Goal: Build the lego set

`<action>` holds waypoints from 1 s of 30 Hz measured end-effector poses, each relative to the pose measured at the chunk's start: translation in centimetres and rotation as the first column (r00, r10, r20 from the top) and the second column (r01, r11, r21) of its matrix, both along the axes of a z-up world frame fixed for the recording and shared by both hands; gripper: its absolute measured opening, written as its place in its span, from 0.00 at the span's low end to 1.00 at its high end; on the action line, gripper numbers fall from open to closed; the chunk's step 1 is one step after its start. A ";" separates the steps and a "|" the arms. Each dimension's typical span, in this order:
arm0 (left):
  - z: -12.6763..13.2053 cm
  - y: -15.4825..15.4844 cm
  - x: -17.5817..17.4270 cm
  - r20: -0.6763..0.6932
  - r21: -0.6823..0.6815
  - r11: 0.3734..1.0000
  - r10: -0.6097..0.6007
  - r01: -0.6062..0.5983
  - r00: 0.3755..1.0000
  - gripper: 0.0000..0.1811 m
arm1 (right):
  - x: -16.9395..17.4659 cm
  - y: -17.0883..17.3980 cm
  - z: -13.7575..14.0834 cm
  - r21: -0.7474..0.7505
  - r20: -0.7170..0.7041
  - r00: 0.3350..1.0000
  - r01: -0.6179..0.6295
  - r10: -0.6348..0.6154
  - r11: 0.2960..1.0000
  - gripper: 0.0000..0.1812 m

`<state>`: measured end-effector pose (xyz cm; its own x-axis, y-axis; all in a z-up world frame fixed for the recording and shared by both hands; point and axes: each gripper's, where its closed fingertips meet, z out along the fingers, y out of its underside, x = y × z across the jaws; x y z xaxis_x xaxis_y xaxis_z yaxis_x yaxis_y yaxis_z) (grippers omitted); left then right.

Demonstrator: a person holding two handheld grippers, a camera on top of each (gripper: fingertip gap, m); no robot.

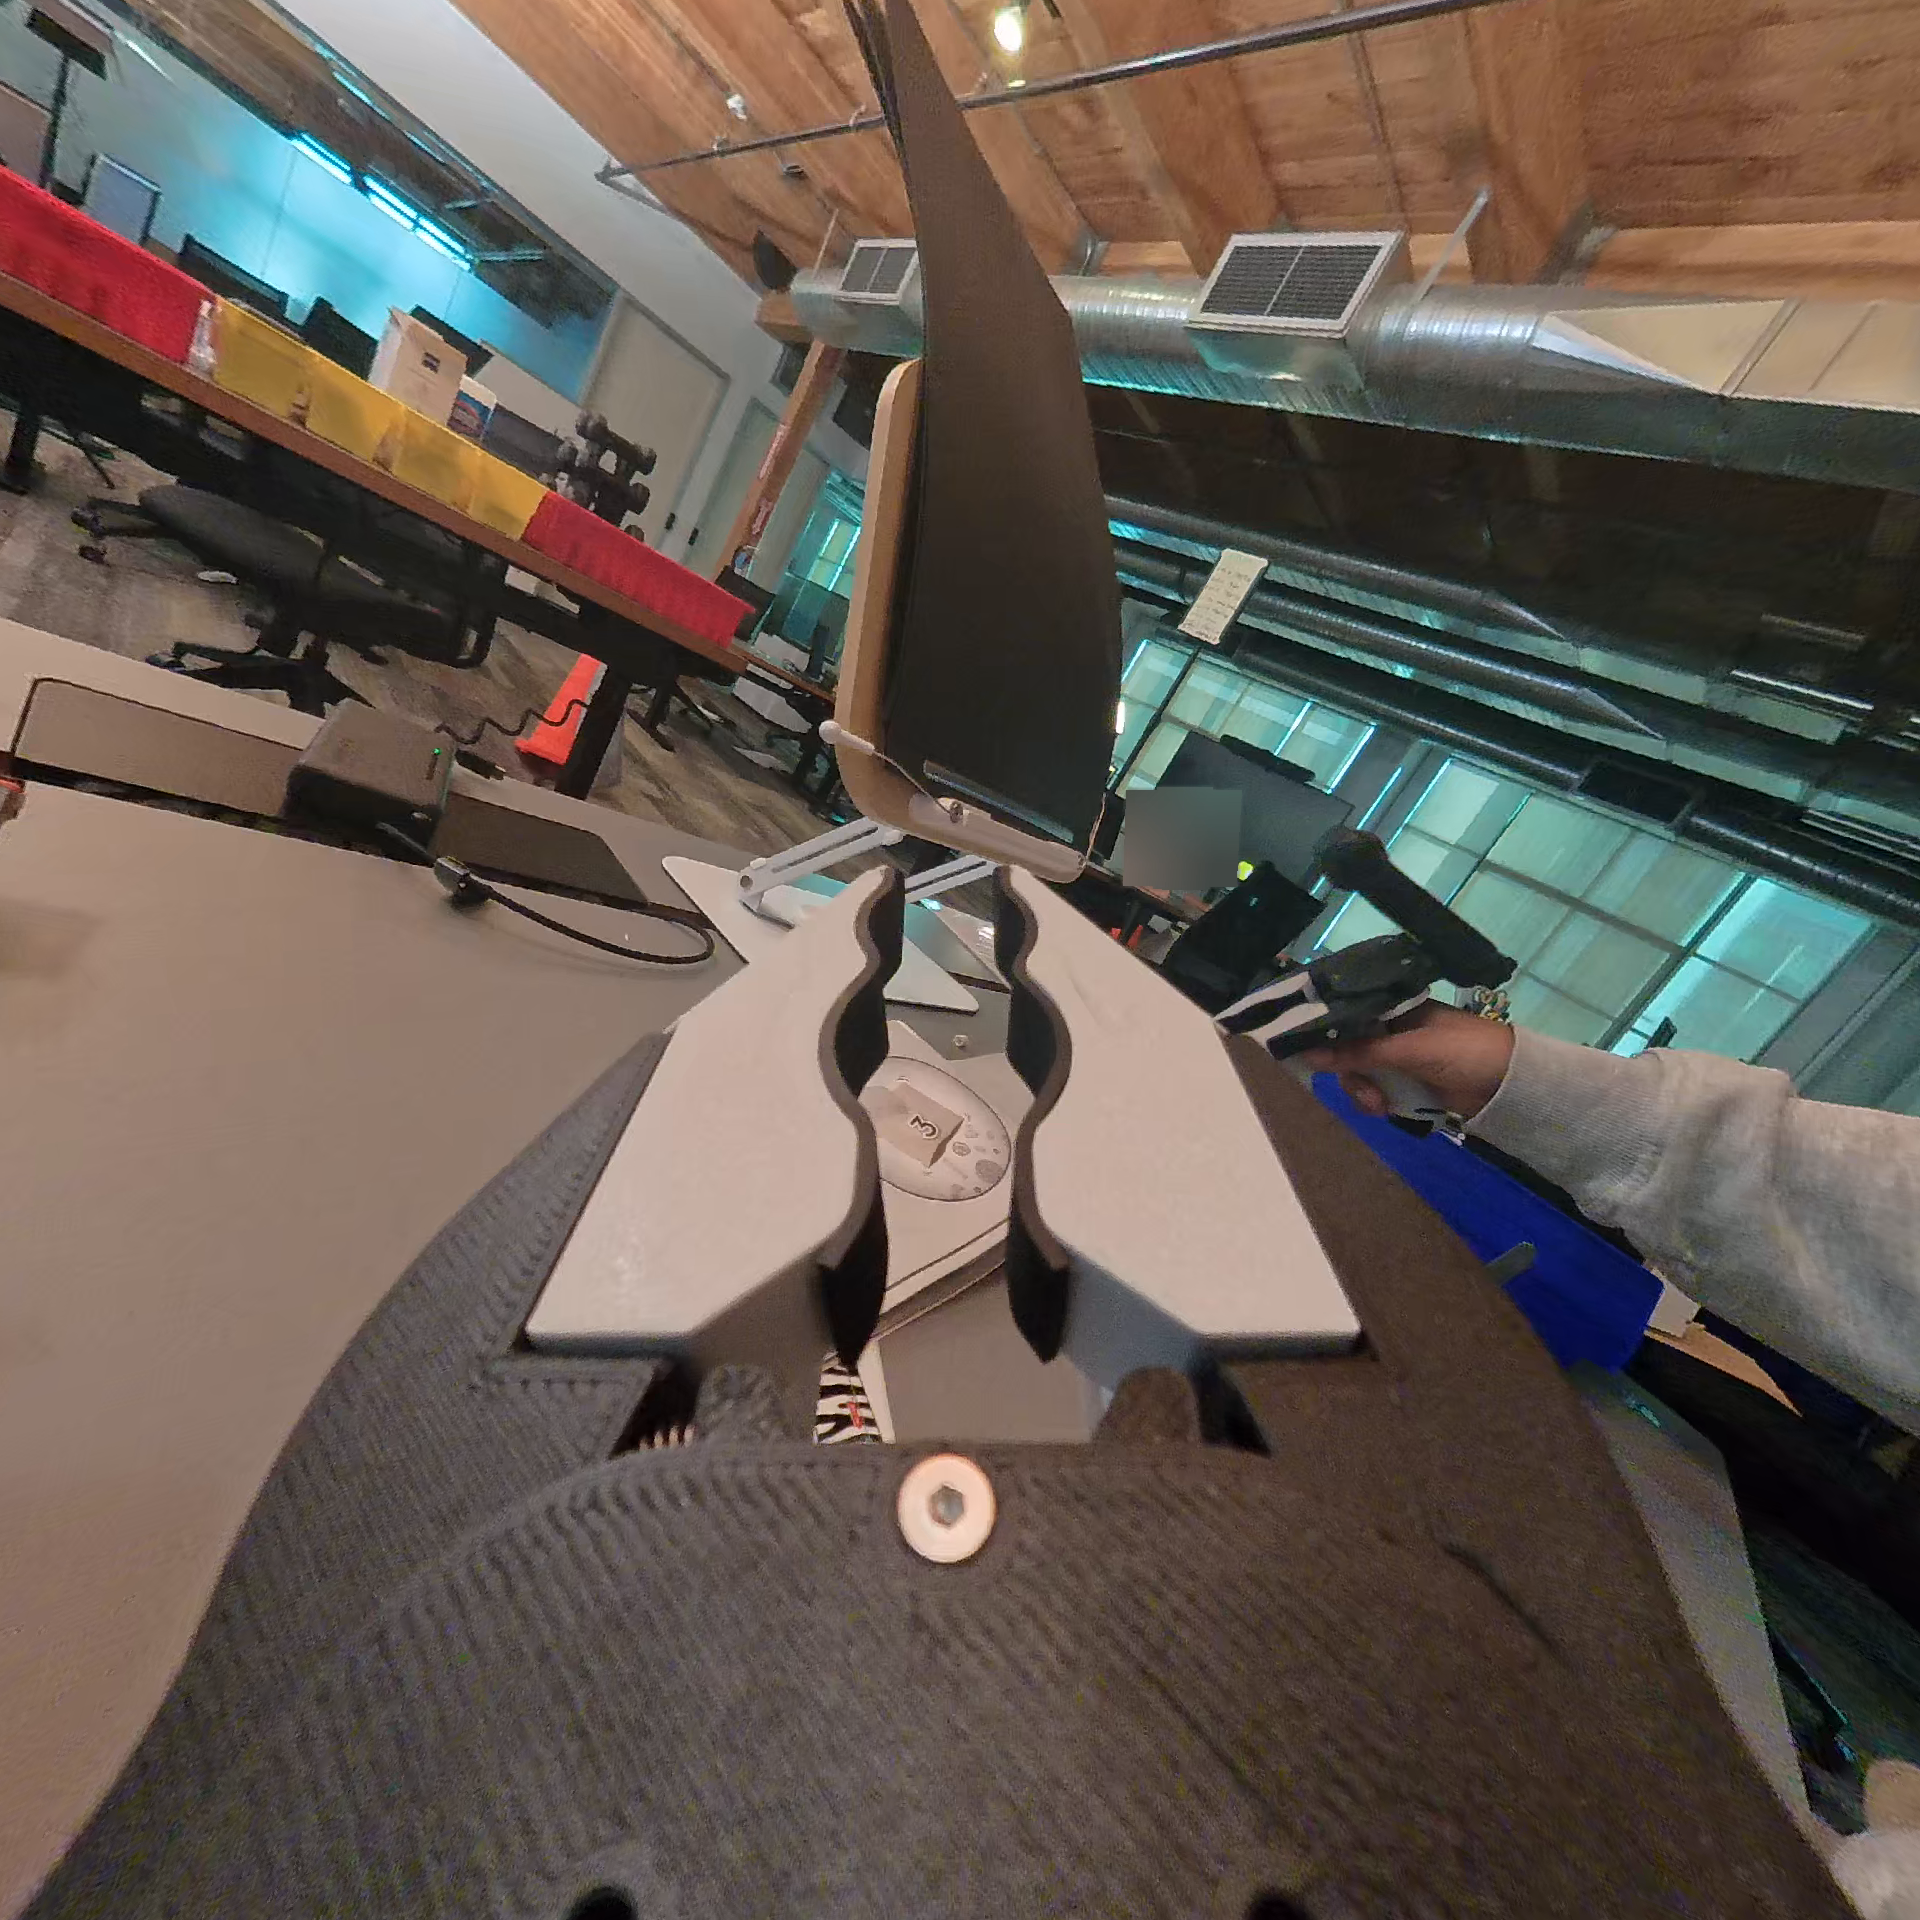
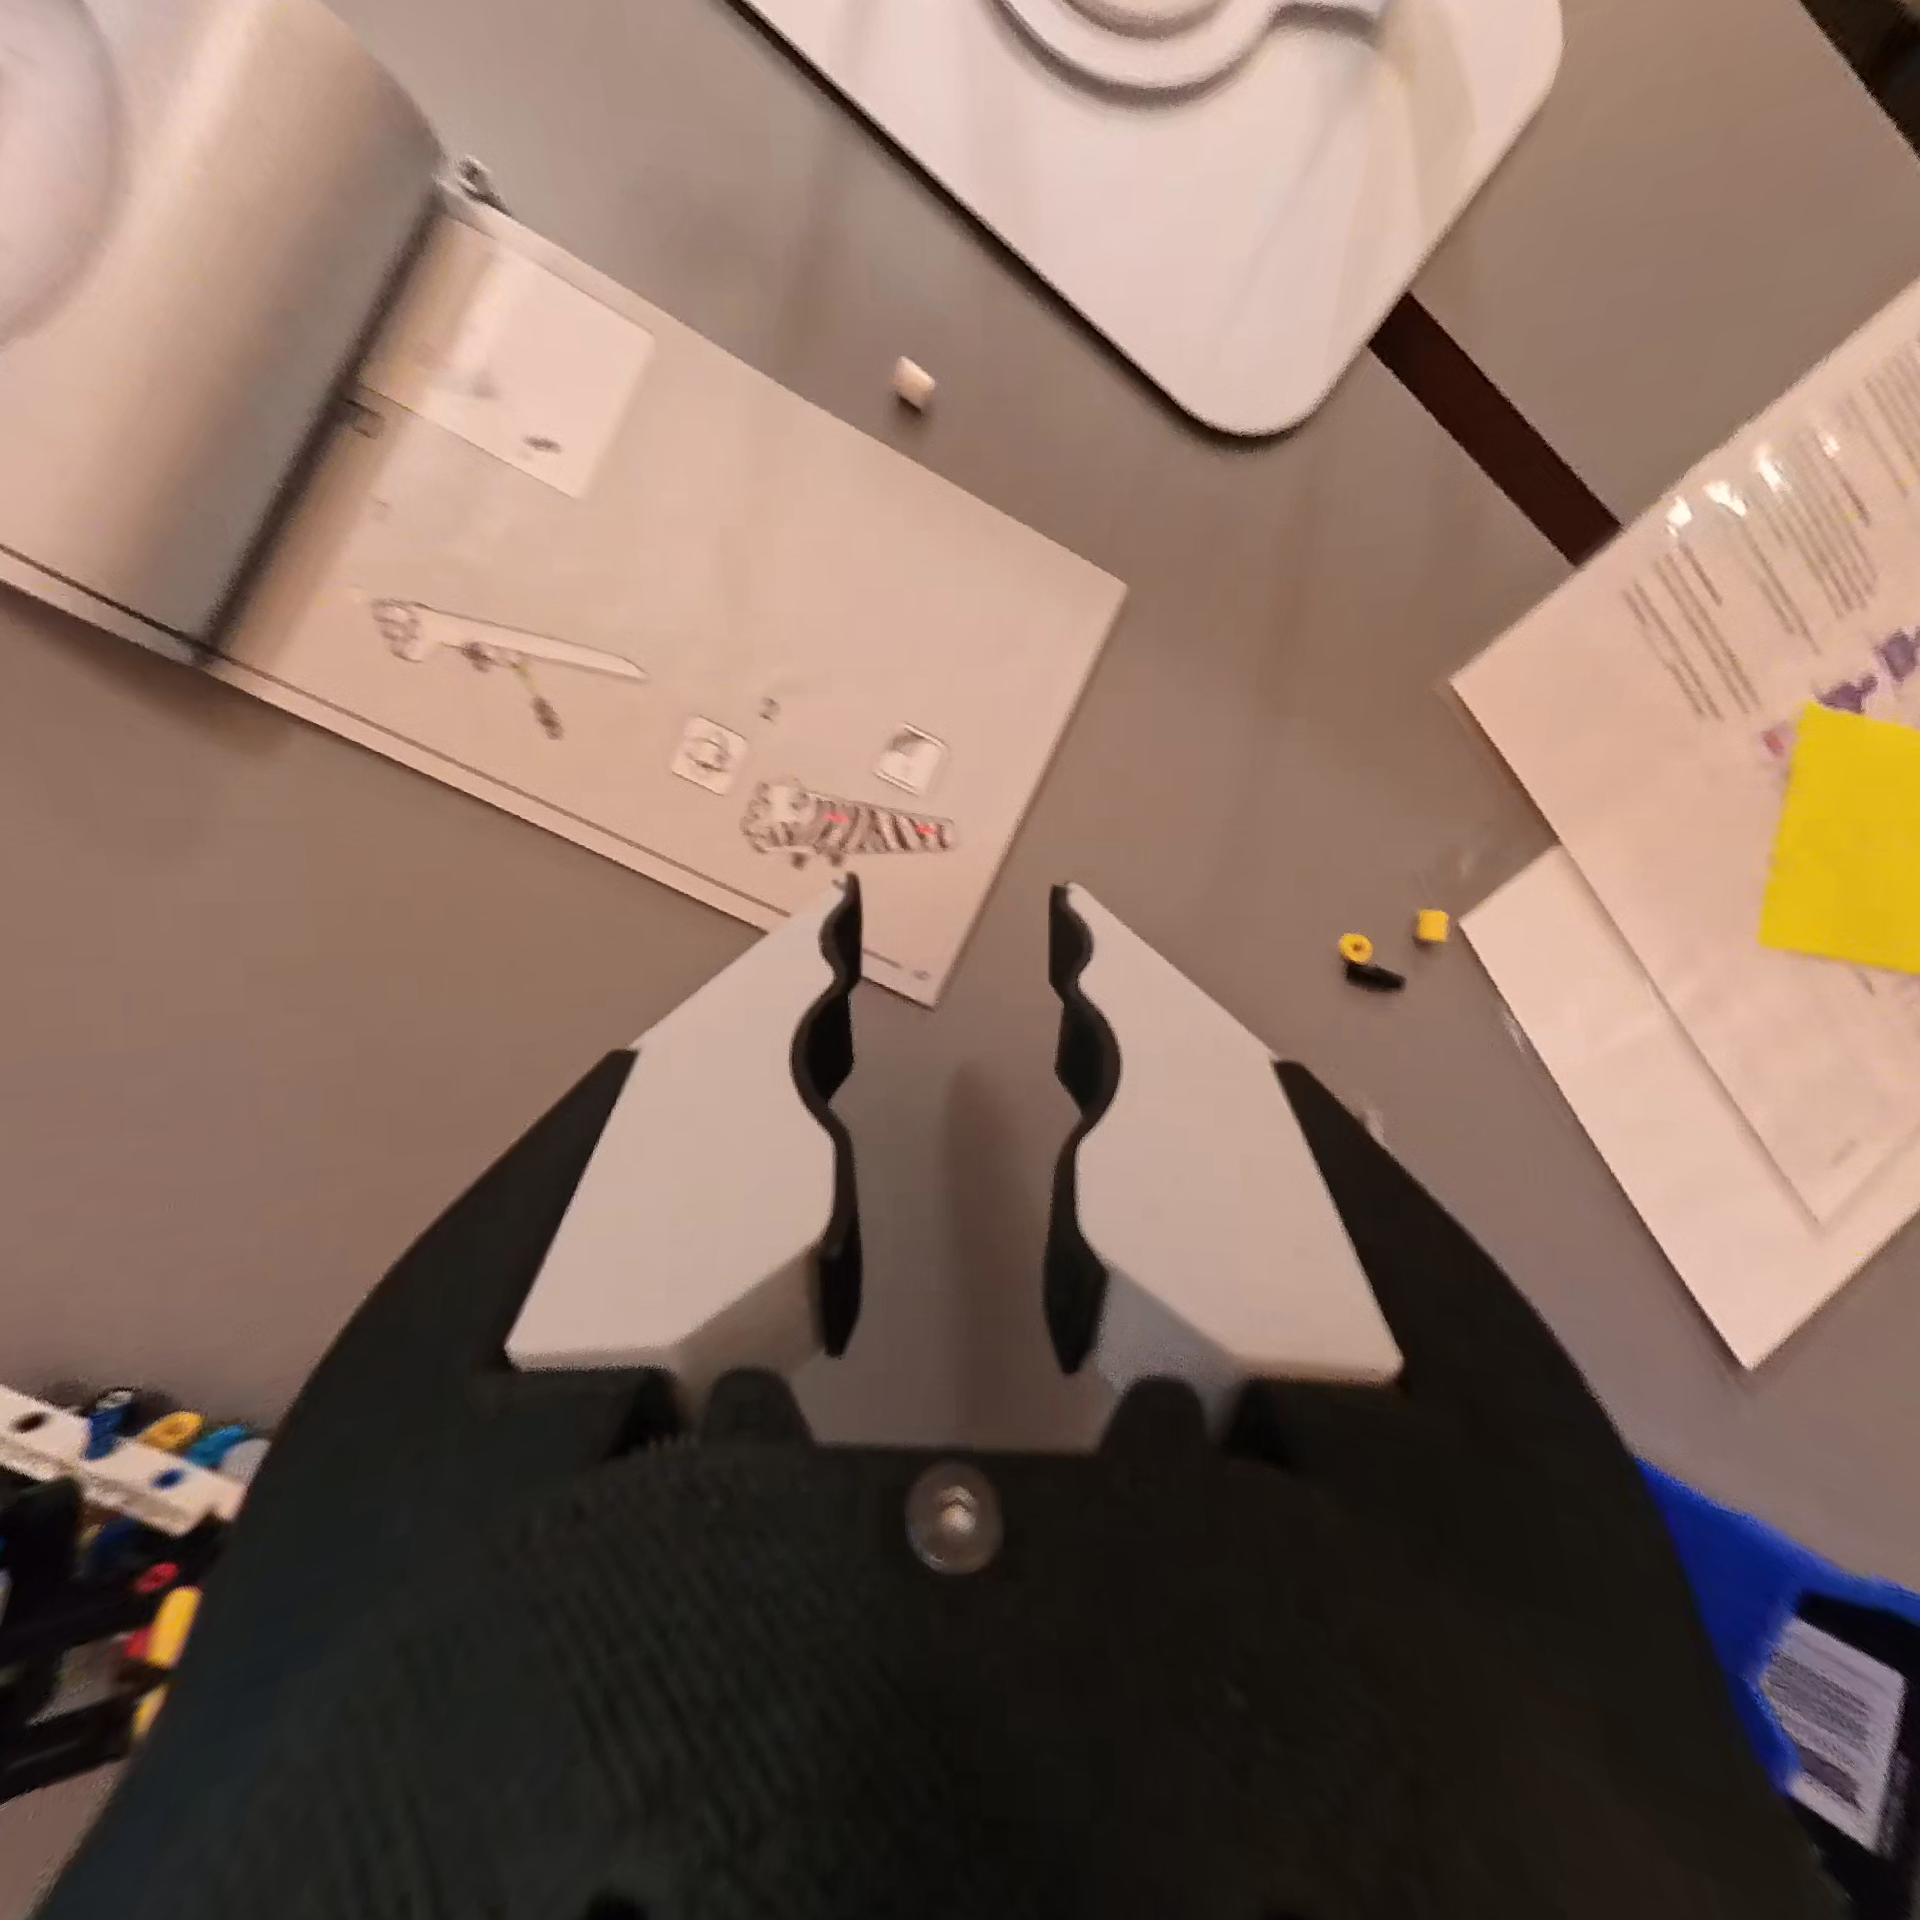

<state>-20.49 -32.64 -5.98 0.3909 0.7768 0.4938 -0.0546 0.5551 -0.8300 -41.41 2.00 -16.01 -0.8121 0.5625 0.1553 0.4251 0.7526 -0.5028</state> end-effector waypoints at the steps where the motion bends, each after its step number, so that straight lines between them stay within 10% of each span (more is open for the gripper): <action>1: 0.0 0.0 0.0 0.003 -0.007 1.000 0.005 -0.005 1.000 0.09 | 0.4 -0.7 0.3 -0.018 0.003 1.000 -0.015 0.015 1.000 0.19; 30: -0.6 0.5 -0.4 0.029 -0.027 1.000 0.001 0.000 1.000 0.09 | 2.1 -2.6 2.7 -0.150 0.036 0.999 -0.025 0.031 0.988 0.18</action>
